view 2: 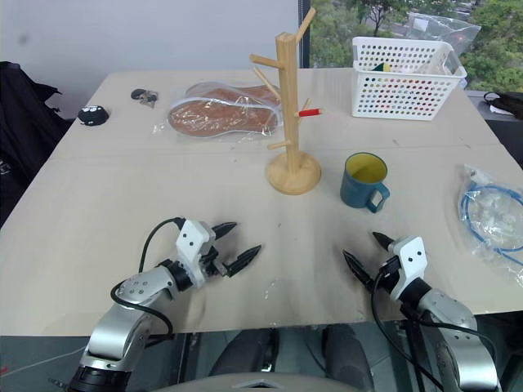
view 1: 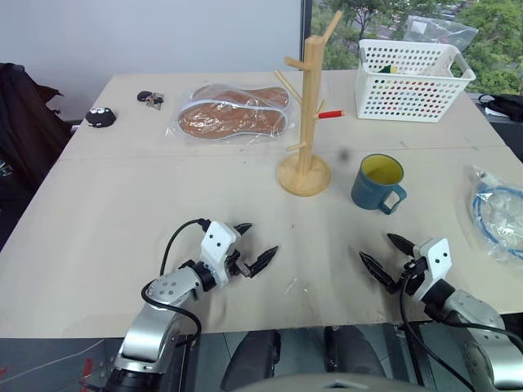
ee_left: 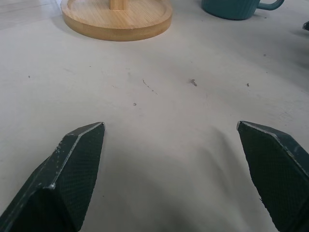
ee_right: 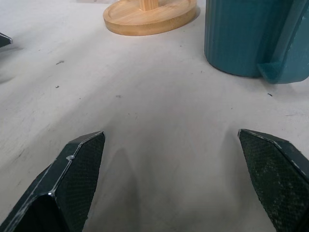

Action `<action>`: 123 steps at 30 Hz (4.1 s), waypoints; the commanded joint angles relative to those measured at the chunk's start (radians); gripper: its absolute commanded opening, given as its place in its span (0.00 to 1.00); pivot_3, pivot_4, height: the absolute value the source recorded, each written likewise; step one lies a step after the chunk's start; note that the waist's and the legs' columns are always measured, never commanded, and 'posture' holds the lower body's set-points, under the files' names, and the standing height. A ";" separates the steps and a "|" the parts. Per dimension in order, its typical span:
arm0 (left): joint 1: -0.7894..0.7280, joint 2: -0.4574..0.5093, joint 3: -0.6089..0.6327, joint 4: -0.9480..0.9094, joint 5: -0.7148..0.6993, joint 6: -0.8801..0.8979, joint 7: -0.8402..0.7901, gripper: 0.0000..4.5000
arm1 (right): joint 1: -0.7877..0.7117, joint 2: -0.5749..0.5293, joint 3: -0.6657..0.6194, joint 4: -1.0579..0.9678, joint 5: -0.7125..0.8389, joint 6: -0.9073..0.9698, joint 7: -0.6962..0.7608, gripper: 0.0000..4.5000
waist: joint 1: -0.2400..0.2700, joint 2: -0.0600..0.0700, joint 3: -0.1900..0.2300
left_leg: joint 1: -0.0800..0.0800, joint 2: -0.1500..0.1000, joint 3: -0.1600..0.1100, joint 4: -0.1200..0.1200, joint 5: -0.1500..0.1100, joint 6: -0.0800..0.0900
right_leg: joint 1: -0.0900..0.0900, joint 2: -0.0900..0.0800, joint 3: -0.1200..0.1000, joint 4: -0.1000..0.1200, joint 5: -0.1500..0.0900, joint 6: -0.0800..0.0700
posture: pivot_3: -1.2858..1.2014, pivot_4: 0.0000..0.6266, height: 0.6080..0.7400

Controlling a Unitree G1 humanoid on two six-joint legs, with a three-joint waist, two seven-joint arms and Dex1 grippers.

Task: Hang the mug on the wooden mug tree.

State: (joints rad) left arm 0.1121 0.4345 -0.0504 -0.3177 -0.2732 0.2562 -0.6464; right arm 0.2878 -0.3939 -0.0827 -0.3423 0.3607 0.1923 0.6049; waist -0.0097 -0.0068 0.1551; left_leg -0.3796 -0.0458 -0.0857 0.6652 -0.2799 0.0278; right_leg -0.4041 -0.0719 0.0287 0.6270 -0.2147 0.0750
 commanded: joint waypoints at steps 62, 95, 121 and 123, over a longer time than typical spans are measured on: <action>-0.380 0.121 0.019 -0.234 -0.348 0.246 -0.227 1.00 | -0.270 0.267 -0.056 0.108 -0.222 -0.026 -0.496 0.49 | -0.005 0.002 0.000 | 0.000 -0.001 0.001 0.000 0.003 -0.005 | -0.002 0.001 0.001 0.001 0.000 0.000 | 0.52 0.24 1.00; -0.132 -0.230 0.026 -0.315 -0.228 -0.115 0.105 1.00 | -1.428 -0.281 0.223 0.932 -0.234 -0.347 0.687 0.02 | 0.000 0.001 0.003 | -0.006 -0.001 0.003 0.001 0.003 -0.004 | -0.005 -0.001 0.003 -0.002 0.001 0.000 | 0.52 0.24 1.00; -0.125 -0.244 0.004 -0.251 -0.198 -0.229 0.129 1.00 | -1.604 -0.251 0.196 1.173 -0.307 -0.419 0.680 0.99 | -0.002 0.002 0.003 | -0.007 -0.001 0.003 0.000 0.003 -0.004 | -0.009 -0.001 0.004 -0.001 0.001 0.000 | 0.52 0.24 1.00; -0.120 -0.227 0.002 -0.242 -0.176 -0.214 0.136 1.00 | -1.558 -0.295 0.153 1.123 -0.272 -0.355 0.662 0.99 | 0.004 0.002 0.004 | -0.008 -0.001 0.003 0.000 0.003 -0.004 | -0.009 -0.001 0.003 -0.001 0.001 0.000 | 0.52 0.24 1.00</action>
State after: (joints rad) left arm -0.0052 0.1995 -0.0463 -0.5530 -0.4658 0.0443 -0.5168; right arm -1.2708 -0.6545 0.1287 0.8258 0.0552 -0.1936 1.2828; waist -0.0060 -0.0050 0.1586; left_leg -0.3883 -0.0472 -0.0833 0.6652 -0.2773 0.0235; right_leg -0.4132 -0.0730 0.0316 0.6260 -0.2141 0.0745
